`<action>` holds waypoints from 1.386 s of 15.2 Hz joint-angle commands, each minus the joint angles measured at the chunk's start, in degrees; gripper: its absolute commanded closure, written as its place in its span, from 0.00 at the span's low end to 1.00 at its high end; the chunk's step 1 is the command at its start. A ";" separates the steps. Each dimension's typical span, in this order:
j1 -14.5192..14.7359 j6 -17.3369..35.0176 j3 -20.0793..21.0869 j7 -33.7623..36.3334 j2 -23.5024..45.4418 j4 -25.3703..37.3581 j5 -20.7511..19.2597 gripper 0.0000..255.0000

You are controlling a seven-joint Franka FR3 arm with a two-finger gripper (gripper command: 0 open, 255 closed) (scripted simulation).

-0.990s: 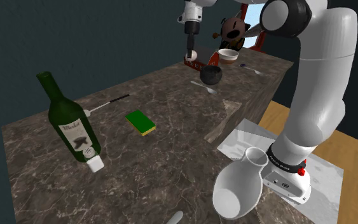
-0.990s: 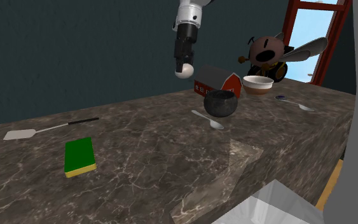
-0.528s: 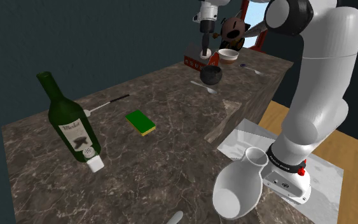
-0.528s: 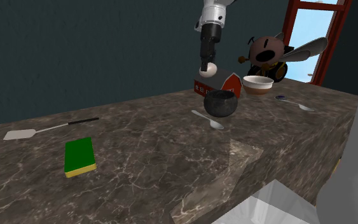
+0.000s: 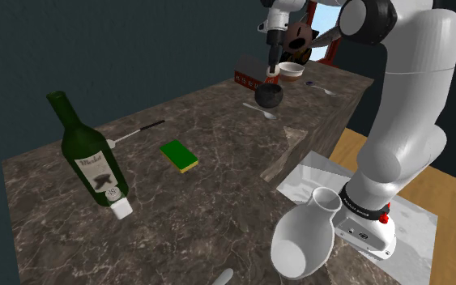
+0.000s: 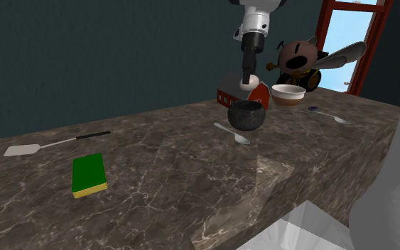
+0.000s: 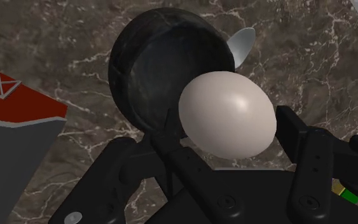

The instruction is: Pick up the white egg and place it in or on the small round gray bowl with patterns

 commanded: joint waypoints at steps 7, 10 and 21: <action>0.23 5.69 0.03 -1.02 0.44 -5.33 0.04 1.00; 0.29 7.07 0.06 -1.24 0.68 -6.49 0.09 1.00; 0.29 7.07 0.06 -1.24 0.69 -6.48 0.09 0.00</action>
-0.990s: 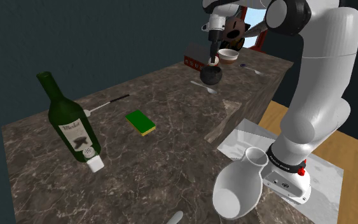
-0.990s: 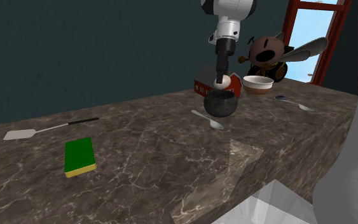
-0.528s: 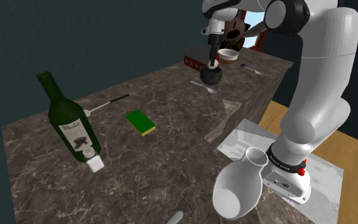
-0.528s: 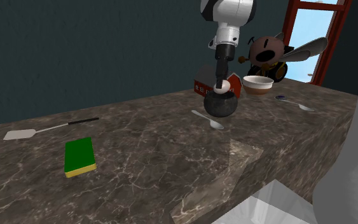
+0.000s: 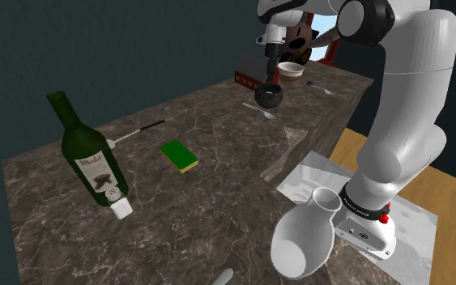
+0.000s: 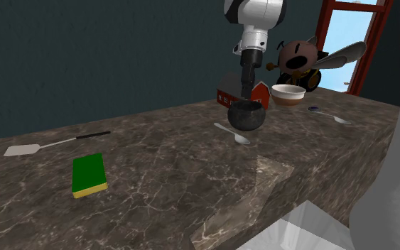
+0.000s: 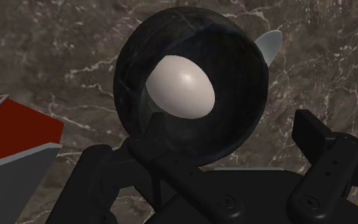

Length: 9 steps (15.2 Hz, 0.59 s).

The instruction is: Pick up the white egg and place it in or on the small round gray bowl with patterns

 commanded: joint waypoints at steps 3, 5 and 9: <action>-0.70 -4.33 -0.12 0.19 1.46 5.75 0.09 0.00; -1.44 -8.45 -0.18 0.39 3.23 11.62 0.30 0.00; -1.45 -8.45 -0.17 0.39 3.23 11.62 0.29 0.00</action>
